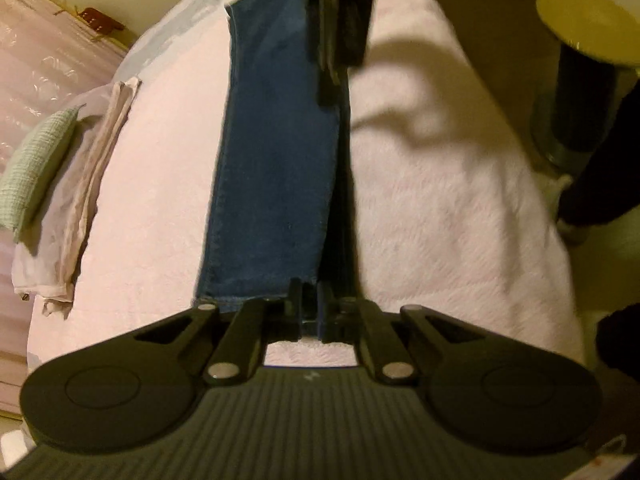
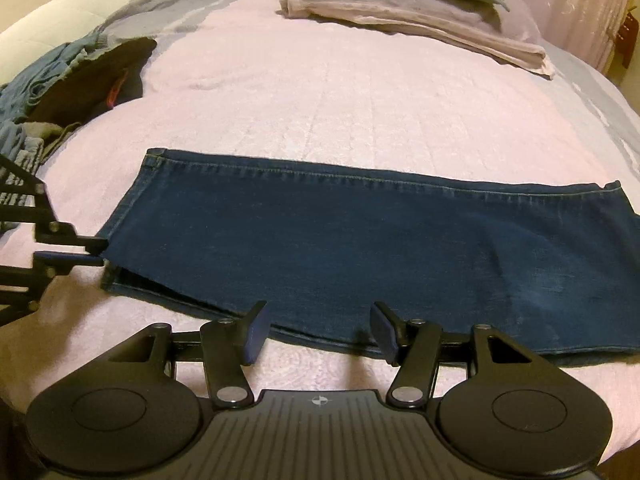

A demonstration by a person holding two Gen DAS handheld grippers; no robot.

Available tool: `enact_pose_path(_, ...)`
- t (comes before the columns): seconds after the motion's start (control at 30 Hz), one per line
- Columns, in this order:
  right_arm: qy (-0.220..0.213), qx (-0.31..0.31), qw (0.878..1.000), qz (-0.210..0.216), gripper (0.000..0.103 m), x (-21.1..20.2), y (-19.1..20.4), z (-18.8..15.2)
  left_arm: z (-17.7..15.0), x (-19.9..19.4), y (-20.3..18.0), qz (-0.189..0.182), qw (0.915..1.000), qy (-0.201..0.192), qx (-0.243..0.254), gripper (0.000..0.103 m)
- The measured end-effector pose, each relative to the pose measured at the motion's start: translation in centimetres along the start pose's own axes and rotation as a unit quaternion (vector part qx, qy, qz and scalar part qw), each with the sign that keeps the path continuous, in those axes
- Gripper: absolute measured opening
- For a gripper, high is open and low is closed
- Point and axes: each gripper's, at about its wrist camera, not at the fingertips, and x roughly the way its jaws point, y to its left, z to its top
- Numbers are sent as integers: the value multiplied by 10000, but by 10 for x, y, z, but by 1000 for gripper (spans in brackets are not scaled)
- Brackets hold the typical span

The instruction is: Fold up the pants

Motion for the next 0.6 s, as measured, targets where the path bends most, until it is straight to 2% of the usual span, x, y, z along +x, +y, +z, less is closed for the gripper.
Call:
enact_pose_path(0.07,38,-7,10000,40,53,4,1,-1,5,-2,-3,24,10000,37,-44,4)
enact_pose_path(0.2,117,-46,9999,108,53,11,2,-2,-5,23,-9,-119,9992,326,-211,4)
enact_pose_path(0.33,80,-28,9998,192,53,8,1,-1,-9,28,-16,-175,9991,337,-210,4)
enact_pose_path(0.43,134,29,9997,198,53,6,2,1,-11,18,-4,-430,9972,436,-436,13)
enact_pose_path(0.53,164,212,9994,220,53,5,3,2,-15,-1,16,-664,9916,489,-1001,18)
enact_pose_path(0.6,471,360,9979,244,53,17,4,3,-16,-6,35,-770,9836,570,-1531,22)
